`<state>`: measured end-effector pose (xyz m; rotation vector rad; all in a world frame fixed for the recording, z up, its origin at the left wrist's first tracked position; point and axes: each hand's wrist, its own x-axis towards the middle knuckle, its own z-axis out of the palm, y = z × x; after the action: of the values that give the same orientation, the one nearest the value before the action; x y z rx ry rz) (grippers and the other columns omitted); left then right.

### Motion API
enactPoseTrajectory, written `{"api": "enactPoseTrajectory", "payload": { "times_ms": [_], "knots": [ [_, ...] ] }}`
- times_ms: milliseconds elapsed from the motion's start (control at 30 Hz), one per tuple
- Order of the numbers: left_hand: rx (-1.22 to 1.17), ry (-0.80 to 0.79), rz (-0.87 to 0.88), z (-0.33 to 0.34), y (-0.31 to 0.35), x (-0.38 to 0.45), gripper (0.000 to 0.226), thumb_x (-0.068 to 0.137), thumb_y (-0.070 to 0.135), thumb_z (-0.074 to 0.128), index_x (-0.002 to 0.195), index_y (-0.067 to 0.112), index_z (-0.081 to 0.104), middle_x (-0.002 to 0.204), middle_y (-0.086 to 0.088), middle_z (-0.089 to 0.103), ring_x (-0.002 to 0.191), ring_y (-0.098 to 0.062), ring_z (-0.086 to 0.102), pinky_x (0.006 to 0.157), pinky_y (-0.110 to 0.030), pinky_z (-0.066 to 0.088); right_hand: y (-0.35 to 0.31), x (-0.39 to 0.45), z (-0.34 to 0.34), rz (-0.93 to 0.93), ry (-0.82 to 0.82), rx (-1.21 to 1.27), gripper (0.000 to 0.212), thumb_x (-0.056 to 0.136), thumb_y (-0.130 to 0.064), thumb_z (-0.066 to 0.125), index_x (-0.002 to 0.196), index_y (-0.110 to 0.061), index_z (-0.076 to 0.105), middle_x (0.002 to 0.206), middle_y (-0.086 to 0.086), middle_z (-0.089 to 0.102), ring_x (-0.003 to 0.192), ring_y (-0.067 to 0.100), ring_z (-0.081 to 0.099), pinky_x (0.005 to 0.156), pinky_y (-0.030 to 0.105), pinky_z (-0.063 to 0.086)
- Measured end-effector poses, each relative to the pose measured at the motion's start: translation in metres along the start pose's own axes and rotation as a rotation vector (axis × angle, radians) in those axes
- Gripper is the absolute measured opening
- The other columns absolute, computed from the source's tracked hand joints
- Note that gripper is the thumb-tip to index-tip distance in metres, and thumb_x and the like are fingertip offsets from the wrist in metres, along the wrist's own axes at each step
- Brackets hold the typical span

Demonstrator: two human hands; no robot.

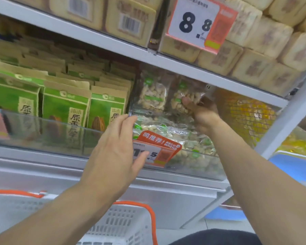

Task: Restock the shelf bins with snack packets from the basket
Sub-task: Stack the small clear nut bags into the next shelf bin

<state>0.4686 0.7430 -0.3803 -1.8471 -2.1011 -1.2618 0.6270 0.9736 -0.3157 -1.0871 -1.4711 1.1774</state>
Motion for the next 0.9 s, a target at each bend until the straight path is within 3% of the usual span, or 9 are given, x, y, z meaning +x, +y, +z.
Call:
{"api": "enactPoseTrajectory", "payload": {
  "times_ms": [67, 167, 300, 367, 433, 533, 667, 800, 900],
  "knots": [
    [0.033, -0.001, -0.006, 0.001, 0.001, 0.001, 0.083, 0.082, 0.038, 0.073, 0.149, 0.009, 0.033, 0.148, -0.006, 0.041, 0.137, -0.02, 0.036, 0.107, -0.025, 0.026, 0.0, 0.003, 0.003, -0.009, 0.026, -0.006, 0.104, 0.056, -0.041, 0.096, 0.141, -0.007, 0.046, 0.129, 0.005, 0.064, 0.117, 0.023, 0.063, 0.1, 0.045, 0.05],
    [0.06, 0.003, -0.012, 0.002, 0.0, 0.003, 0.086, 0.083, 0.036, 0.073, 0.151, 0.005, 0.032, 0.146, -0.011, 0.043, 0.136, -0.024, 0.038, 0.109, -0.027, 0.028, 0.0, 0.012, 0.005, -0.061, 0.05, -0.128, 0.078, 0.078, -0.029, 0.084, 0.142, -0.006, 0.046, 0.125, 0.001, 0.06, 0.12, 0.02, 0.058, 0.088, 0.028, 0.051],
    [0.058, 0.032, -0.026, 0.003, 0.001, 0.007, 0.086, 0.081, 0.032, 0.077, 0.149, 0.003, 0.034, 0.141, -0.012, 0.047, 0.132, -0.027, 0.042, 0.106, -0.035, 0.04, -0.004, 0.023, -0.002, -0.116, 0.003, -0.214, 0.072, 0.085, -0.032, 0.077, 0.144, -0.005, 0.043, 0.12, -0.005, 0.052, 0.113, 0.01, 0.052, 0.092, 0.02, 0.042],
    [0.06, 0.048, -0.03, 0.005, 0.001, 0.007, 0.086, 0.08, 0.03, 0.079, 0.149, 0.002, 0.036, 0.141, -0.013, 0.047, 0.132, -0.028, 0.044, 0.105, -0.036, 0.041, -0.009, 0.026, -0.002, -0.066, -0.085, -0.206, 0.084, 0.076, -0.043, 0.083, 0.141, -0.006, 0.045, 0.123, -0.005, 0.057, 0.112, 0.01, 0.058, 0.094, 0.024, 0.048],
    [0.058, 0.056, -0.036, 0.008, 0.0, 0.007, 0.086, 0.079, 0.03, 0.079, 0.148, 0.002, 0.036, 0.141, -0.013, 0.048, 0.131, -0.029, 0.044, 0.106, -0.036, 0.04, -0.006, 0.041, -0.007, -0.026, -0.132, -0.117, 0.096, 0.061, -0.044, 0.09, 0.135, -0.001, 0.047, 0.113, -0.001, 0.065, 0.094, 0.004, 0.067, 0.078, 0.022, 0.055],
    [0.057, 0.07, -0.029, 0.01, -0.002, 0.007, 0.086, 0.078, 0.03, 0.079, 0.148, 0.002, 0.036, 0.139, -0.014, 0.049, 0.129, -0.03, 0.047, 0.105, -0.038, 0.042, -0.004, 0.067, -0.01, -0.009, -0.141, -0.1, 0.09, 0.065, -0.031, 0.084, 0.14, 0.001, 0.045, 0.124, 0.007, 0.065, 0.099, 0.008, 0.066, 0.07, 0.018, 0.053],
    [0.086, 0.095, 0.082, 0.015, -0.004, 0.004, 0.095, 0.08, 0.015, 0.079, 0.155, 0.026, 0.023, 0.14, -0.021, 0.044, 0.114, -0.037, 0.052, 0.09, -0.049, 0.051, -0.006, 0.074, 0.003, -0.047, -0.167, -0.13, 0.087, 0.073, -0.028, 0.086, 0.144, -0.002, 0.042, 0.139, 0.005, 0.057, 0.122, 0.016, 0.059, 0.098, 0.031, 0.052],
    [0.233, 0.104, 0.213, 0.019, -0.008, 0.001, 0.106, 0.073, -0.01, 0.077, 0.152, 0.042, 0.028, 0.152, -0.029, 0.028, 0.115, -0.041, 0.043, 0.086, -0.05, 0.046, 0.0, 0.083, 0.007, -0.015, -0.223, -0.156, 0.058, 0.093, -0.009, 0.065, 0.144, -0.005, 0.039, 0.132, 0.004, 0.06, 0.093, 0.001, 0.068, 0.067, 0.017, 0.056],
    [0.261, 0.097, 0.217, 0.022, -0.01, 0.002, 0.098, 0.069, -0.01, 0.08, 0.146, 0.035, 0.042, 0.151, -0.03, 0.029, 0.116, -0.041, 0.042, 0.086, -0.05, 0.045, 0.001, 0.089, 0.005, -0.024, -0.245, -0.166, 0.067, 0.088, -0.018, 0.074, 0.142, -0.004, 0.038, 0.133, 0.0, 0.059, 0.106, 0.004, 0.063, 0.082, 0.022, 0.058]
  ]
}}
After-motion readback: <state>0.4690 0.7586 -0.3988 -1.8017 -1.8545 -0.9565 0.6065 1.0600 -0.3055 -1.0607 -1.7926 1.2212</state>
